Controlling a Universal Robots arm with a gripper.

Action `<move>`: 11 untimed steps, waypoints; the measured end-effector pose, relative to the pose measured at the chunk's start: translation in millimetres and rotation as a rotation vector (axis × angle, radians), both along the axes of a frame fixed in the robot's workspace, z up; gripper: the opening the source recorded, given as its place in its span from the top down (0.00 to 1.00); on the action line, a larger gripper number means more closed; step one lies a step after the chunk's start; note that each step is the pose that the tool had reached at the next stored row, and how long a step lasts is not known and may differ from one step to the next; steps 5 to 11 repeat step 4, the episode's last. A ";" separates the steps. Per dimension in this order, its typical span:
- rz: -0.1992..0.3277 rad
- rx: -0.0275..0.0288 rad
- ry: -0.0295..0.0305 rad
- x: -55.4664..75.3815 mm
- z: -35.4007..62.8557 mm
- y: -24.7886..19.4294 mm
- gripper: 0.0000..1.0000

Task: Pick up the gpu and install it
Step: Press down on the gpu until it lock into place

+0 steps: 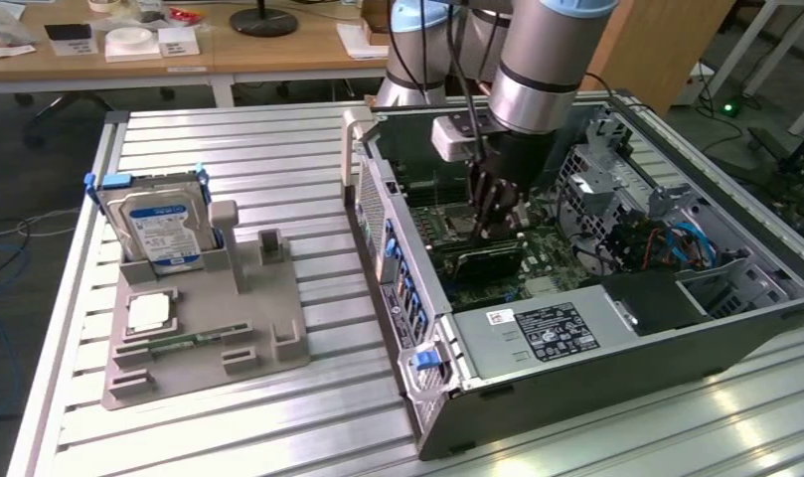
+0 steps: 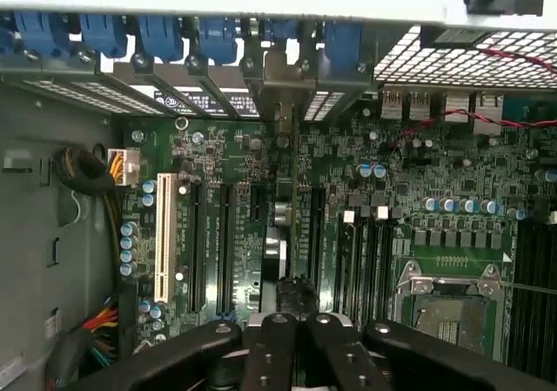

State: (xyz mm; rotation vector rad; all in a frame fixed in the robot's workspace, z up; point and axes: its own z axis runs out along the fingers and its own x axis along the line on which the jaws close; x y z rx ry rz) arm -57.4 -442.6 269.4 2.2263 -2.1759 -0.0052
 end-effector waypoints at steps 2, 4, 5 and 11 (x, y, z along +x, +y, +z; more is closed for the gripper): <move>0.000 0.0000 0.0000 0.4 -0.1 0.0 0.89; 0.000 0.0000 0.0000 0.7 -0.3 0.0 0.89; 0.000 0.0000 0.0000 0.7 -0.3 0.0 0.89; 0.000 0.0000 0.0000 0.7 -0.3 0.0 0.89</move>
